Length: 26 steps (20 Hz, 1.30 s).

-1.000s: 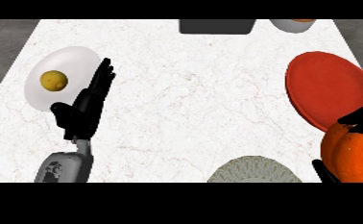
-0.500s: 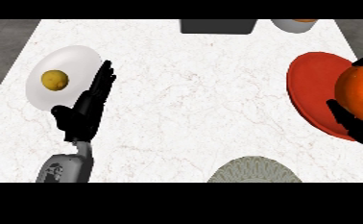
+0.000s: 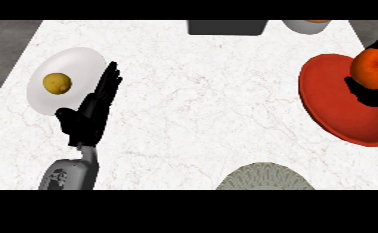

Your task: Pick the squash from the placemat and place it in the bowl

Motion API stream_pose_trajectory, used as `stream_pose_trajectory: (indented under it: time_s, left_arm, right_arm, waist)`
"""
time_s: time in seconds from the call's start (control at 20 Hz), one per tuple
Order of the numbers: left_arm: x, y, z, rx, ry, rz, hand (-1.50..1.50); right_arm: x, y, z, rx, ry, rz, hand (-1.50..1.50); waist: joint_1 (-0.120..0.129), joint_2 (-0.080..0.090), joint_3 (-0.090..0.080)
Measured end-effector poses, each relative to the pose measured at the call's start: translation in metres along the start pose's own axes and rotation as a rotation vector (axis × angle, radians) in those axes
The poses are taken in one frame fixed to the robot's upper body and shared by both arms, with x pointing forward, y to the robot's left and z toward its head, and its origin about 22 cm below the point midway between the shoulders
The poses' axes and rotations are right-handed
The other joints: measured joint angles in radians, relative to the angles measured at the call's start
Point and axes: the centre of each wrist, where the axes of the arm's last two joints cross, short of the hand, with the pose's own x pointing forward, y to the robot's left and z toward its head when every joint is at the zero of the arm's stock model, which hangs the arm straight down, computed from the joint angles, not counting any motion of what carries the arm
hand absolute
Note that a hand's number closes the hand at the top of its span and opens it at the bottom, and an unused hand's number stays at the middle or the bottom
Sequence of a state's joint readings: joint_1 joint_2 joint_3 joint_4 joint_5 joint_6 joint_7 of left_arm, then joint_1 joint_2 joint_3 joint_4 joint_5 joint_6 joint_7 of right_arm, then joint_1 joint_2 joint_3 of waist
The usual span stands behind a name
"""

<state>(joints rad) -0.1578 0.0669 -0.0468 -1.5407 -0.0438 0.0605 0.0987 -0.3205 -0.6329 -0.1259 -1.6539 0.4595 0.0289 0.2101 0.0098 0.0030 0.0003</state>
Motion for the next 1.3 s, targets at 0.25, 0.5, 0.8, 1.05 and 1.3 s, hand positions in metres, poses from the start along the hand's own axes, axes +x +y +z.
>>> stream_pose_trajectory:
  time_s: [0.25,0.5,0.8,1.05,1.3]
  left_arm:
    - [-0.002,-0.005,0.0,0.001,-0.002,0.005,0.0]
    - [0.006,-0.007,0.001,-0.003,-0.004,0.0,0.0]
    - [0.003,-0.004,-0.004,-0.005,-0.012,0.009,0.0]
    - [0.002,-0.003,-0.001,-0.002,-0.005,0.005,0.0]
    - [-0.001,-0.004,0.001,0.007,-0.012,-0.002,0.0]
  right_arm:
    - [-0.047,0.018,-0.015,-0.001,0.032,0.048,1.5]
    - [-0.088,0.042,-0.023,0.059,0.081,0.056,1.5]
    - [-0.127,0.06,-0.021,0.208,0.143,-0.073,-1.5]
    - [-0.142,0.066,-0.022,0.244,0.092,-0.206,-1.5]
    - [-0.147,0.047,-0.029,0.122,0.025,-0.353,-1.5]
  waist:
    - [0.001,0.001,0.0]
    - [0.006,0.001,0.001]
    - [0.009,0.004,0.001]
    - [0.006,0.002,0.001]
    - [-0.001,0.0,0.001]
